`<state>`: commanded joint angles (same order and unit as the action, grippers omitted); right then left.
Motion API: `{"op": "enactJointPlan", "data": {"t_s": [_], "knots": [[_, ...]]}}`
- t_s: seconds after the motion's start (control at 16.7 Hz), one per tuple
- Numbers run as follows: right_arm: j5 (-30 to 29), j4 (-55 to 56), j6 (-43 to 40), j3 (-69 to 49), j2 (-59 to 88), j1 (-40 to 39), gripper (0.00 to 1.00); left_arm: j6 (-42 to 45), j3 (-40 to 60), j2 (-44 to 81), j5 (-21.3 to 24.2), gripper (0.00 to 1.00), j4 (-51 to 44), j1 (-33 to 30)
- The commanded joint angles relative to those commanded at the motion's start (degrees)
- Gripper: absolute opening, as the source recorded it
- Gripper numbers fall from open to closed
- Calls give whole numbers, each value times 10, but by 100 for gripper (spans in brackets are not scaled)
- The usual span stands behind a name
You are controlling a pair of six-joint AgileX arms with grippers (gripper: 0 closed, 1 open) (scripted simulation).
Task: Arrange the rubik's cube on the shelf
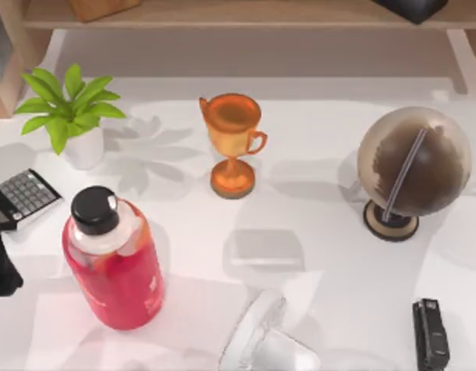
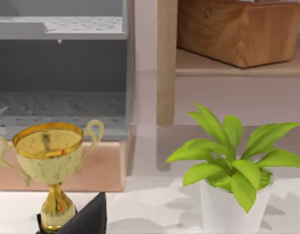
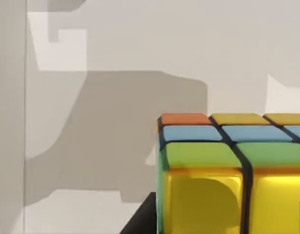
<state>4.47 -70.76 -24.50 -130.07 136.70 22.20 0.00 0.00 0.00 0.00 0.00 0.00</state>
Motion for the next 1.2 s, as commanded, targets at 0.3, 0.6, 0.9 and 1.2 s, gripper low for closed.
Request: {"op": "enactJointPlan", "data": {"t_s": [0.3, 0.6, 0.9, 1.2], "knots": [[-4, 123, 17, 183, -159, -27, 0, 0, 0, 0, 0, 100, 0, 0], [-32, 329, 47, 412, -329, -86, 0, 0, 0, 0, 0, 100, 0, 0], [-91, 584, 81, 627, -443, -180, 0, 0, 0, 0, 0, 100, 0, 0], [-180, 864, 116, 753, -457, -305, 0, 0, 0, 0, 0, 100, 0, 0]]}}
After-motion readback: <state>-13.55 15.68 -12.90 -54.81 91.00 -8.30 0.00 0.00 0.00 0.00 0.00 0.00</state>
